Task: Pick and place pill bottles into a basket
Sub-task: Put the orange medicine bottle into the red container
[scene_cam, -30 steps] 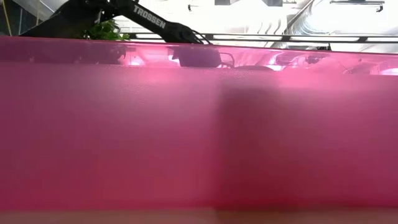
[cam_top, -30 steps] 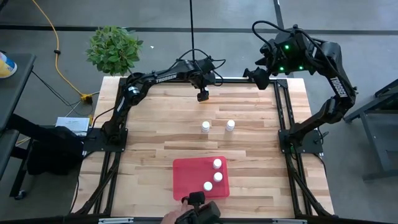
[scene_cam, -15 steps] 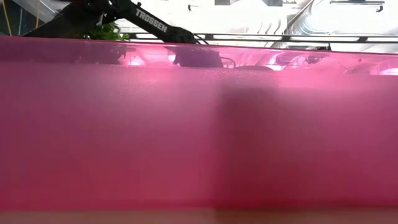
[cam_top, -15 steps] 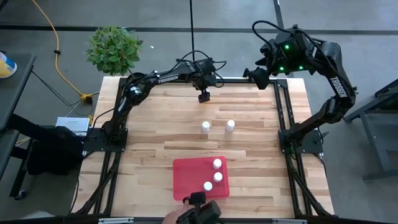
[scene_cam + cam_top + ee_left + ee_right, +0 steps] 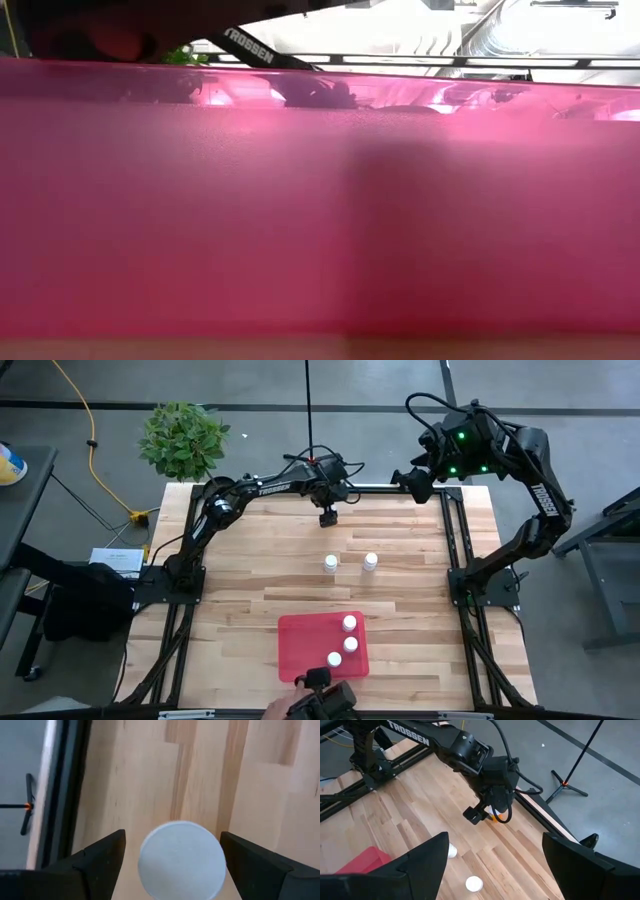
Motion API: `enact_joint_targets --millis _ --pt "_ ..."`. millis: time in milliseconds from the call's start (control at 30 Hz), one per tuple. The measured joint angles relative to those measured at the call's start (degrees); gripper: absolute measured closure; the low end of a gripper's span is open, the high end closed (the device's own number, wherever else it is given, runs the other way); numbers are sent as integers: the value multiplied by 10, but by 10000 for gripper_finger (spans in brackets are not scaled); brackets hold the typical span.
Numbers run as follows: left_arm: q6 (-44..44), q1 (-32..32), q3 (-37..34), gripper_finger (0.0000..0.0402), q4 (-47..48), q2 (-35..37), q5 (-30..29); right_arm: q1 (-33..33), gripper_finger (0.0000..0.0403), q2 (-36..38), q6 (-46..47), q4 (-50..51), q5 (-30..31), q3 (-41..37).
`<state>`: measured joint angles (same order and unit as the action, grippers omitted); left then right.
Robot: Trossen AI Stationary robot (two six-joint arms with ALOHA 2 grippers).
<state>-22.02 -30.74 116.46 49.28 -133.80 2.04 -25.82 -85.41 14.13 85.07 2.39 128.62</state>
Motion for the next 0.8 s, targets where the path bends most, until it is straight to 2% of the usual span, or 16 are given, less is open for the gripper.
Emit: enact_joint_targets --millis 333,700,800 --pt "-2 0 0 49 3 0 1 0 91 0 -1 0 0 0" --pt "3 0 0 153 3 0 5 0 91 0 -2 1 0 0" --pt "9 0 0 166 3 0 11 0 91 0 -2 1 0 0"
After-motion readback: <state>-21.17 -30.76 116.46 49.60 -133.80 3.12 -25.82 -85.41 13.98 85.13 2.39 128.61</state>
